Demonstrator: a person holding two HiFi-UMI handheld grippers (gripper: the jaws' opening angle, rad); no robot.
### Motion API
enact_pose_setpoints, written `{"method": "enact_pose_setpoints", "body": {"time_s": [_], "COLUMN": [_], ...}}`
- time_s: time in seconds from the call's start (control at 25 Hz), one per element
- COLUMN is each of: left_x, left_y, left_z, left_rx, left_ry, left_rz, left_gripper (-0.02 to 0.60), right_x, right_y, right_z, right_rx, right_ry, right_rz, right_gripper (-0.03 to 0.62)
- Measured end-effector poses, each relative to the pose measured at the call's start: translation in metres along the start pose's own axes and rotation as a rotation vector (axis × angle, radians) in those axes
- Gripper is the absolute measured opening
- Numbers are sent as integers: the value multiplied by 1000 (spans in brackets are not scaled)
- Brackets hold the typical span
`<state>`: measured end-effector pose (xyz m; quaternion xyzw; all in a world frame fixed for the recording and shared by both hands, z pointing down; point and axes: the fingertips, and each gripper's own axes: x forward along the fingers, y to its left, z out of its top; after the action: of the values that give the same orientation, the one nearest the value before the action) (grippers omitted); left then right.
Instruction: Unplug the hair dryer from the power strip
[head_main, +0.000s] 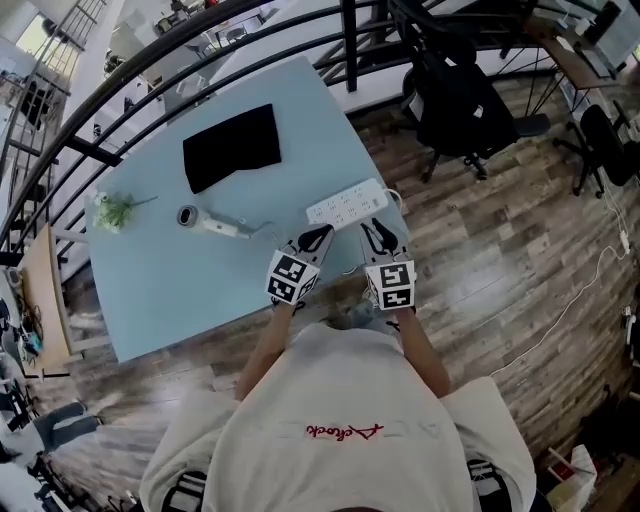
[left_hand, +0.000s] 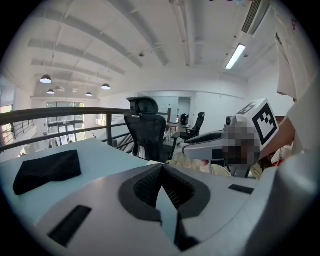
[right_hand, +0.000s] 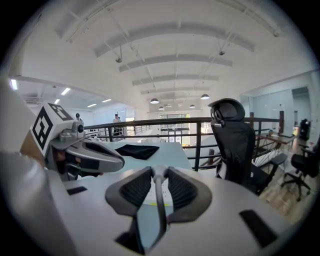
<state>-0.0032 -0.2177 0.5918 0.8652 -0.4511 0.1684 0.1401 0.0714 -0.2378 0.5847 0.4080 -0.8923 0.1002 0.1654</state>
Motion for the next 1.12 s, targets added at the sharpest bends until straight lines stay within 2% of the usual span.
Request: {"method": "enact_pose_setpoints", "body": {"time_s": [0.48, 0.84, 1.12], "left_x": [-78, -126, -152], "left_y": [-4, -46, -75], "left_z": [-18, -31, -47], "left_rx": [16, 52, 52], "left_ry": [-46, -74, -88], "left_rz": [-28, -87, -88], "left_gripper": [6, 6, 6], "right_x": [-37, -92, -126], "right_y": [66, 111, 133], "right_z": [3, -6, -19], "right_rx": [-4, 3, -7], "right_ry": [-26, -51, -58], "right_rz": [-71, -126, -131], "right_gripper": [115, 115, 115]}}
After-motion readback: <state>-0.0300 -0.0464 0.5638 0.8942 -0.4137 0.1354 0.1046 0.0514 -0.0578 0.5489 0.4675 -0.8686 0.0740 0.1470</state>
